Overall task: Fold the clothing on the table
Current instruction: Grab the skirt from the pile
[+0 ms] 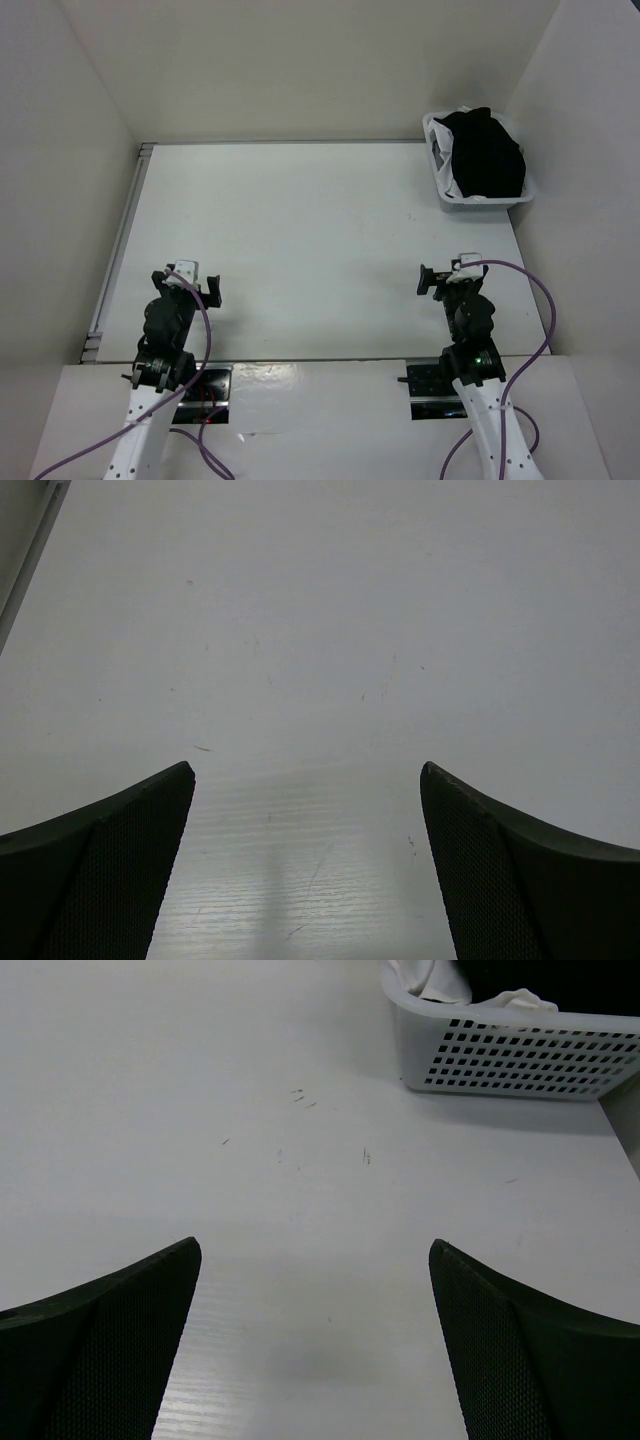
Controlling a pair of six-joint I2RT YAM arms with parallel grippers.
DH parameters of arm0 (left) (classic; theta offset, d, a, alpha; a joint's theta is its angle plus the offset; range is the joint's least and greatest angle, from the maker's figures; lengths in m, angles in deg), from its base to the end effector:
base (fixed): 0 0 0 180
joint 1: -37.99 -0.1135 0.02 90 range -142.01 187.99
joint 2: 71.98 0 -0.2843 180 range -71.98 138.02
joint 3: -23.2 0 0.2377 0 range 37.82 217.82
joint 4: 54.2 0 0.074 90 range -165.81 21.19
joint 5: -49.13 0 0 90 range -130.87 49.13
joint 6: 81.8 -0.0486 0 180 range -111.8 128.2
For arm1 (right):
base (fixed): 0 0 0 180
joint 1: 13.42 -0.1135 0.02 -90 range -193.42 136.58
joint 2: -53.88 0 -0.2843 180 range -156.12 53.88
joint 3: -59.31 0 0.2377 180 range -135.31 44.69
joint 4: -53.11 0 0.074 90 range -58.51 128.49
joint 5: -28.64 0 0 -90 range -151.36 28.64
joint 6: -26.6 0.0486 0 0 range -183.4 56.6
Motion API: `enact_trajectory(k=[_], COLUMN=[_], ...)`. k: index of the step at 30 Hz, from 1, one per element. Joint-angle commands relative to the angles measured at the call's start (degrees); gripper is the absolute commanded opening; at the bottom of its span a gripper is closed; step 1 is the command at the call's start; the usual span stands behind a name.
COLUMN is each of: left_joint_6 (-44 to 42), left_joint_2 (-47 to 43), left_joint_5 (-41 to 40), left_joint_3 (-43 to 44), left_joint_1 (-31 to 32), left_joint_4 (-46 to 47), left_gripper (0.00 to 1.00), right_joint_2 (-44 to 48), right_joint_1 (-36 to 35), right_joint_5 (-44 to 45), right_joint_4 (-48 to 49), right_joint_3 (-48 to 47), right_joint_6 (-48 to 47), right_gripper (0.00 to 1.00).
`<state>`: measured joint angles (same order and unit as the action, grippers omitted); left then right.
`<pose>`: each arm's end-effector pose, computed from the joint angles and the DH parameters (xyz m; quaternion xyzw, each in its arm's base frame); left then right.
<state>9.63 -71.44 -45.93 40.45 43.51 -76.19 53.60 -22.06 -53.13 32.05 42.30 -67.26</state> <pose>0.0853 -0.0039 0.1733 -0.0034 0.7388 -0.0082 0.6739 0.0852 0.0059 0.1741 -0.0311 0.7324 -0.0243 0.6797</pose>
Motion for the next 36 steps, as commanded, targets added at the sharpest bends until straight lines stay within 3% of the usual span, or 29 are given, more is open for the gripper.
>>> enact_trajectory(k=[1,20,24,31,36], left_joint_6=[-1.2,-1.2,-1.2,-1.2,-2.9], left_joint_2=[-7.7,-7.7,-7.7,-7.7,-7.7], left_joint_5=[0.1,0.1,0.1,0.1,0.7], left_joint_3=[-2.2,-2.2,-2.2,-2.2,-1.2], left_joint_1=[0.2,0.2,0.2,0.2,0.2], left_joint_4=[2.0,2.0,2.0,2.0,2.5], left_gripper=[0.99,0.99,0.99,0.99,0.99], right_joint_2=[4.8,4.8,4.8,4.8,-2.9], right_joint_1=[-0.3,-0.3,-0.3,-0.3,-0.3], right_joint_5=[0.6,-2.1,-3.3,8.9,12.9], right_joint_4=[3.0,3.0,4.4,11.6,9.2], right_joint_3=[2.5,1.4,-3.6,-14.6,-27.0], right_joint_6=[0.9,-1.2,-4.1,-1.7,0.1], right_gripper=[0.98,0.98,0.98,0.98,0.98])
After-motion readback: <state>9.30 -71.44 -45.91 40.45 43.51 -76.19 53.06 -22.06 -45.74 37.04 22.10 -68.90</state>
